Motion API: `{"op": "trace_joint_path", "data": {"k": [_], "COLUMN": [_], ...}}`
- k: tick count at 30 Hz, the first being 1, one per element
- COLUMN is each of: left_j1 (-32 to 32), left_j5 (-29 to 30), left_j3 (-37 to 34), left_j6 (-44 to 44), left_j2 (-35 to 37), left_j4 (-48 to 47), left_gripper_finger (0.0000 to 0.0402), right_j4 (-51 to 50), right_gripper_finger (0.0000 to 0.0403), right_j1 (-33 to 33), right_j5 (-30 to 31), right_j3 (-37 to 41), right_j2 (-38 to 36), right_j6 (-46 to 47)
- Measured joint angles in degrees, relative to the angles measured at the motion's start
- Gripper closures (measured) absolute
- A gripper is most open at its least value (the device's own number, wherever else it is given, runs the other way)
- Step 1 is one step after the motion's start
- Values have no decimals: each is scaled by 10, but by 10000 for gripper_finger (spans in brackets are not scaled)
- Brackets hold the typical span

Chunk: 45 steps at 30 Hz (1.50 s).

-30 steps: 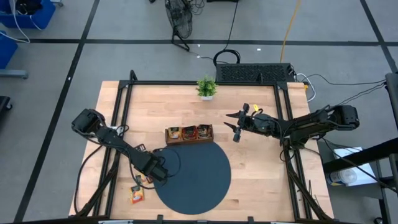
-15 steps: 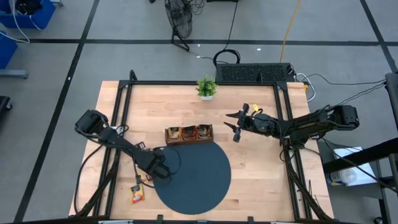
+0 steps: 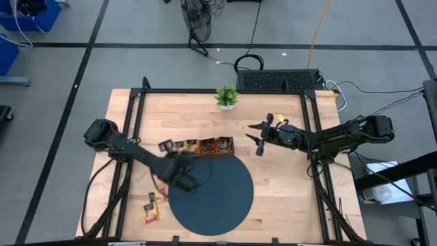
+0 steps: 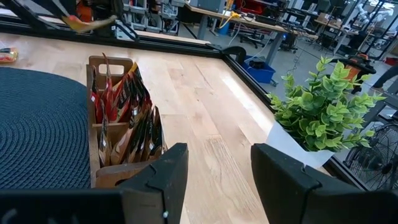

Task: Pick & Place Tea
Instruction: Put the top yellow tea bag into the left slot of the wooden organizer

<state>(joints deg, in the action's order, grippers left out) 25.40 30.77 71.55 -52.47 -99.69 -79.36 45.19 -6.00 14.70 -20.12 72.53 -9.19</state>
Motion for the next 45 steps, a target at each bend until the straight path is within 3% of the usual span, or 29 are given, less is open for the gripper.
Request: {"op": "trace_joint_path", "data": {"k": [9, 16, 26, 39, 45], "left_j1": [-95, -137, -150, -147, -147], "left_j5": [35, 35, 8, -25, -14], "left_j3": [-33, -49, -72, -69, -26], "left_j6": [224, 244, 322, 284, 274], "left_j2": [-12, -12, -12, -12, -8], "left_j4": [165, 165, 248, 236, 173], "left_gripper_finger": [392, 389, 387, 247, 220], "right_j4": [-5, -12, -14, -18, -18], "right_gripper_finger": [243, 243, 243, 243, 243], "right_j1": [0, 0, 0, 0, 0], "right_j5": [1, 1, 2, 2, 2], "right_j3": [0, 0, 0, 0, 0], "right_j2": [0, 0, 0, 0, 0], "right_j6": [-2, -5, -5, -5, -5]}}
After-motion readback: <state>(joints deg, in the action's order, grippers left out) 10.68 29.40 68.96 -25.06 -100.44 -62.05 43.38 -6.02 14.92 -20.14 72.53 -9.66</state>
